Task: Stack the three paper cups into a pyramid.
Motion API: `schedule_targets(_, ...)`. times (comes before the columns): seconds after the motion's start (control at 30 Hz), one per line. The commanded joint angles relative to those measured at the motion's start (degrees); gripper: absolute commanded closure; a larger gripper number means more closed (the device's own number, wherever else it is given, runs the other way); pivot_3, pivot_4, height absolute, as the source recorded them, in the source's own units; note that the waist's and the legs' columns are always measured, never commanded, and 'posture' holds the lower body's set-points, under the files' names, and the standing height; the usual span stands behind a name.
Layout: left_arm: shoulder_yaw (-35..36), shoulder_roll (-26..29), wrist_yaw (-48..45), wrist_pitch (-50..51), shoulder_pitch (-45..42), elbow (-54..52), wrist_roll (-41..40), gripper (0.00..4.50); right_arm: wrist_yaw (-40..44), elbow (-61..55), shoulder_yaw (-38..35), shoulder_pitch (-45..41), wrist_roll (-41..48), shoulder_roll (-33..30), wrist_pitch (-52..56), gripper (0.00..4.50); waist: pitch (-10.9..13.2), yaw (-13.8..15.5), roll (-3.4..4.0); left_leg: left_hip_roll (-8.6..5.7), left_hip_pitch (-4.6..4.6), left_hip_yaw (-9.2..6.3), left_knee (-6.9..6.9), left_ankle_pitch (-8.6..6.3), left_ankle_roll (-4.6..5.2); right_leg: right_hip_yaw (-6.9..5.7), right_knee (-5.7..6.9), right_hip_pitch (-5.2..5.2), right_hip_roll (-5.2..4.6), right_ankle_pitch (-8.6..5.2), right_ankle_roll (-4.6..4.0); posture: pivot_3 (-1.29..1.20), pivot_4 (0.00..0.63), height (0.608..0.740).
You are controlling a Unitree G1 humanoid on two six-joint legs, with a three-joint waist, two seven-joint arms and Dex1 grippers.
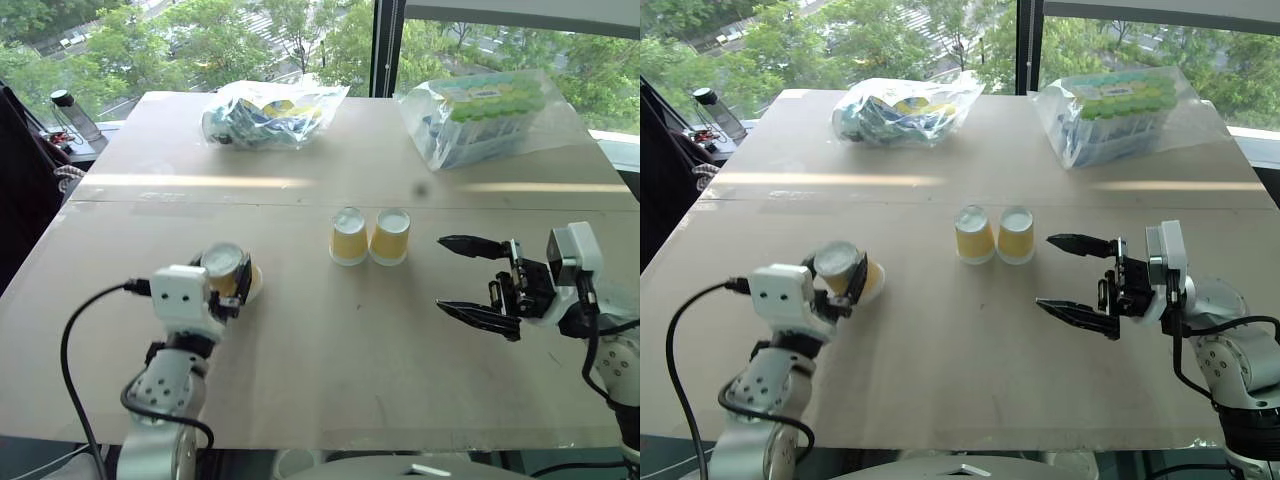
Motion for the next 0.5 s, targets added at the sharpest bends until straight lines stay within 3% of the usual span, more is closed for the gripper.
schedule_targets(0.03, 2.1, 4.3, -4.1, 4.2, -6.8, 0.7, -5.6, 1.12, -1.9, -2.7, -3.9, 1.2, 2.3, -0.4, -0.1, 0.00, 0.0, 0.0, 0.02, -0.01, 0.00, 0.01, 0.00, 0.00, 0.00, 0.01, 0.00, 0.00, -0.01, 0.07, 0.13, 0.00, 0.150, 0.740)
schedule_targets(0.2, 3.0, 11.2, -10.9, 13.2, -24.1, 7.6, -16.0, 1.12, -4.8, -3.9, -6.7, 3.8, 2.5, 0.5, -1.1, 0.00, 0.0, 0.1, 0.00, -0.08, -0.07, -0.02, 0.01, 0.00, 0.00, -0.01, -0.01, -0.02, -0.03, 0.08, 0.16, 0.00, 0.150, 0.740)
schedule_targets(0.27, 0.3, 13.1, -17.6, 17.3, -36.1, 13.6, -21.6, 1.12, -7.2, -5.4, -8.3, 6.1, 2.4, 2.0, -2.2, 0.00, 0.1, 0.5, -0.12, -0.12, -0.15, -0.12, 0.03, 0.01, -0.01, -0.15, 0.01, -0.03, 0.00, 0.08, 0.16, 0.00, 0.150, 0.740)
schedule_targets(0.33, -3.1, 14.0, -23.7, 19.8, -44.2, 18.8, -23.8, 1.12, -8.6, -6.7, -9.1, 8.1, 1.9, 3.2, -3.1, 0.00, 0.1, 0.3, -0.12, -0.14, -0.37, -0.38, 0.16, 0.05, -0.09, -0.41, 0.00, -0.05, 0.05, 0.08, 0.15, 0.00, 0.150, 0.740)
schedule_targets(0.5, -8.2, 13.1, -33.4, 21.7, -55.0, 29.5, -25.2, 1.12, -12.0, -9.6, -10.3, 11.4, 1.5, 4.9, -4.6, 0.00, 0.0, -1.2, 0.04, -0.24, -0.28, -0.20, 0.07, 0.10, -0.17, -0.04, -0.02, -0.09, -0.06, 0.10, 0.24, 0.00, 0.150, 0.740)
